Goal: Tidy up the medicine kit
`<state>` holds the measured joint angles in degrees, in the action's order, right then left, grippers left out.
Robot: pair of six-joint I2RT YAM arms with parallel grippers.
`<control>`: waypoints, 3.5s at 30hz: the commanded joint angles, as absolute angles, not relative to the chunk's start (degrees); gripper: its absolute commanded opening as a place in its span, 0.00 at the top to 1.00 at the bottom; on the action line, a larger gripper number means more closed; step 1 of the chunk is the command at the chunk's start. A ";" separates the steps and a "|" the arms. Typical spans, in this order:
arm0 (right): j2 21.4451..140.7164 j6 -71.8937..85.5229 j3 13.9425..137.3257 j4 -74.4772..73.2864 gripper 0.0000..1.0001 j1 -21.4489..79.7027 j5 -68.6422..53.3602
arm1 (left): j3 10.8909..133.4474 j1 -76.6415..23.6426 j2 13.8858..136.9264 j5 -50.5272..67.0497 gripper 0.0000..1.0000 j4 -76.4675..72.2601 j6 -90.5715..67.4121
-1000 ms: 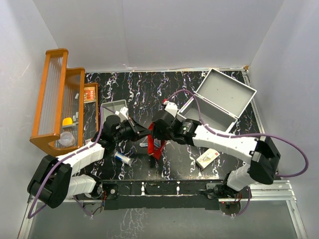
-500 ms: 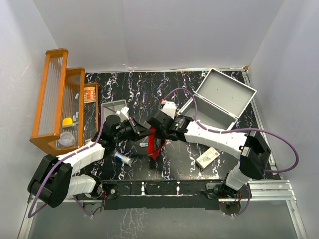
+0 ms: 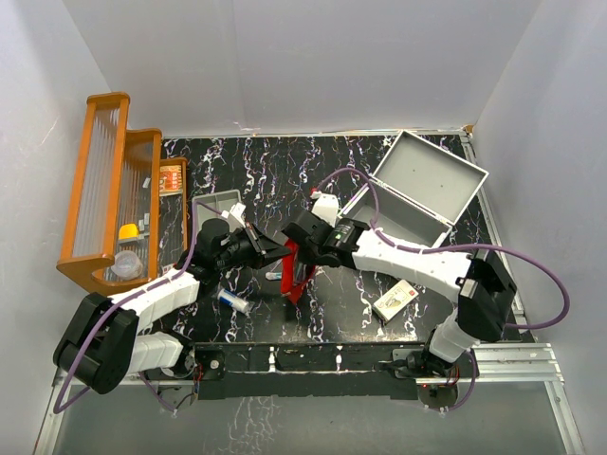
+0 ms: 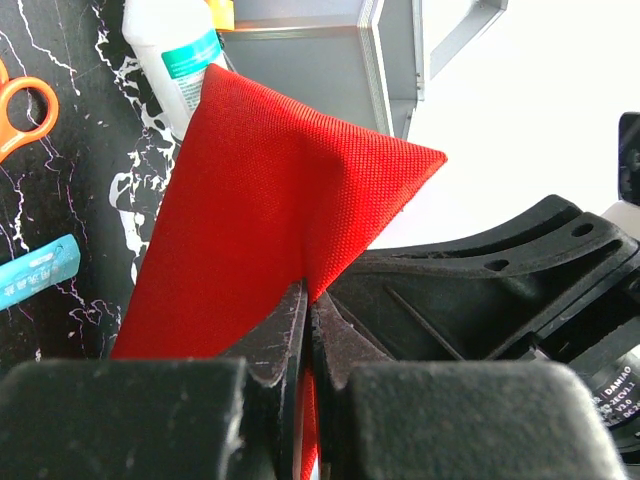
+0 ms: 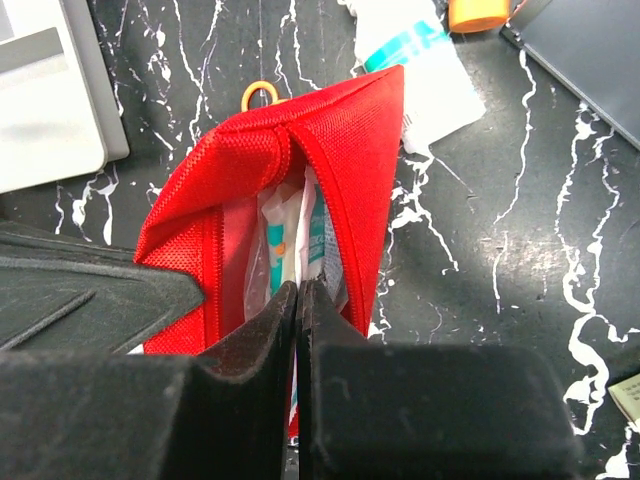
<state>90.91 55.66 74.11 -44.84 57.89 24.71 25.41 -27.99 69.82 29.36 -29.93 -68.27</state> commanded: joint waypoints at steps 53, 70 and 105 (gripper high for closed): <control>88.48 58.31 61.18 -28.94 0.95 63.09 23.95 | 27.68 -28.18 68.41 28.13 1.00 -29.23 -75.84; 76.97 57.42 65.17 -34.12 0.65 62.84 31.99 | 30.68 -28.21 67.96 29.27 1.00 -25.07 -72.04; 86.39 47.29 62.24 -26.00 0.96 60.58 8.49 | 33.47 -27.86 69.92 36.87 1.00 -26.65 -73.80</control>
